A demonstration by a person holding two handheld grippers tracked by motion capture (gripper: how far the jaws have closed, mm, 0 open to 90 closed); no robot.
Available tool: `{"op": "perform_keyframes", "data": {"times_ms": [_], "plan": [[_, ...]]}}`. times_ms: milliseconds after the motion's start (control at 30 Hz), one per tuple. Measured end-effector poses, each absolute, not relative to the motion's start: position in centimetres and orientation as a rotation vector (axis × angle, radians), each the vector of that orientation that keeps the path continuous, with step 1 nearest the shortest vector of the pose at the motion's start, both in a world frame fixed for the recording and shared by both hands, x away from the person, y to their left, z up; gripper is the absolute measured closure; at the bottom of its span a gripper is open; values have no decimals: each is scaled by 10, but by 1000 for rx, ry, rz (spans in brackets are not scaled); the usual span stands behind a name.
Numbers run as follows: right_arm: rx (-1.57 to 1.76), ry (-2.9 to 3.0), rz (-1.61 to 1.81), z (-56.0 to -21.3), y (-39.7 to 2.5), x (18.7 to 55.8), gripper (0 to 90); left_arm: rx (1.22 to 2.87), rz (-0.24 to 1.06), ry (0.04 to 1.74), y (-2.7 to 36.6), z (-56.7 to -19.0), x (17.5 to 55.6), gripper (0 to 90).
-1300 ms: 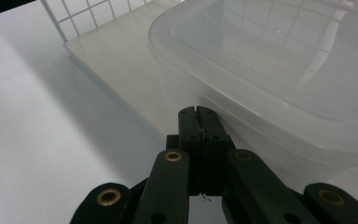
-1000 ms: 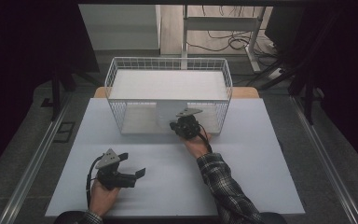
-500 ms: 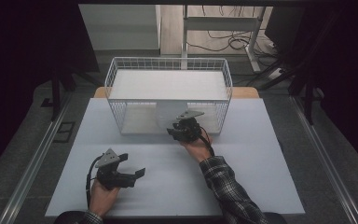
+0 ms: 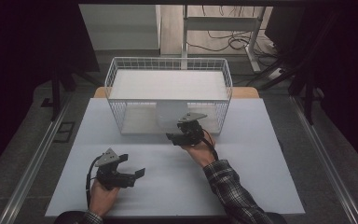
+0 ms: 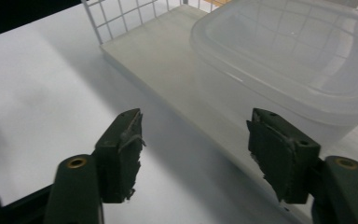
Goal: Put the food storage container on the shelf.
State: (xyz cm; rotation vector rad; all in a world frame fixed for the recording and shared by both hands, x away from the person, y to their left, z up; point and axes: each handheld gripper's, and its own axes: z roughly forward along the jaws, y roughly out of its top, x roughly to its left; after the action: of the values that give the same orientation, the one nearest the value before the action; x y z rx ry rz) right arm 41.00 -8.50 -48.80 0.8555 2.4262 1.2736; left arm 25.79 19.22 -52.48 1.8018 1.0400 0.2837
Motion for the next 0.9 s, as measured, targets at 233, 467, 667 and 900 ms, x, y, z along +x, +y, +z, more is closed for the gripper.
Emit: {"op": "perform_keyframes", "data": {"times_ms": [233,467,667,900], "plan": [[875,2453,1296,-487,-87,405,197,1795,272,1036,192,-525,258,33],[892,2445,1284,-487,-92,400,85,1776,260,1040,193,-526,258,32],[860,2456,1274,-485,-99,395,44,1784,272,1034,193,-526,258,31],[817,2465,1257,-479,-106,385,12,1810,306,1027,190,-527,258,27]]}}
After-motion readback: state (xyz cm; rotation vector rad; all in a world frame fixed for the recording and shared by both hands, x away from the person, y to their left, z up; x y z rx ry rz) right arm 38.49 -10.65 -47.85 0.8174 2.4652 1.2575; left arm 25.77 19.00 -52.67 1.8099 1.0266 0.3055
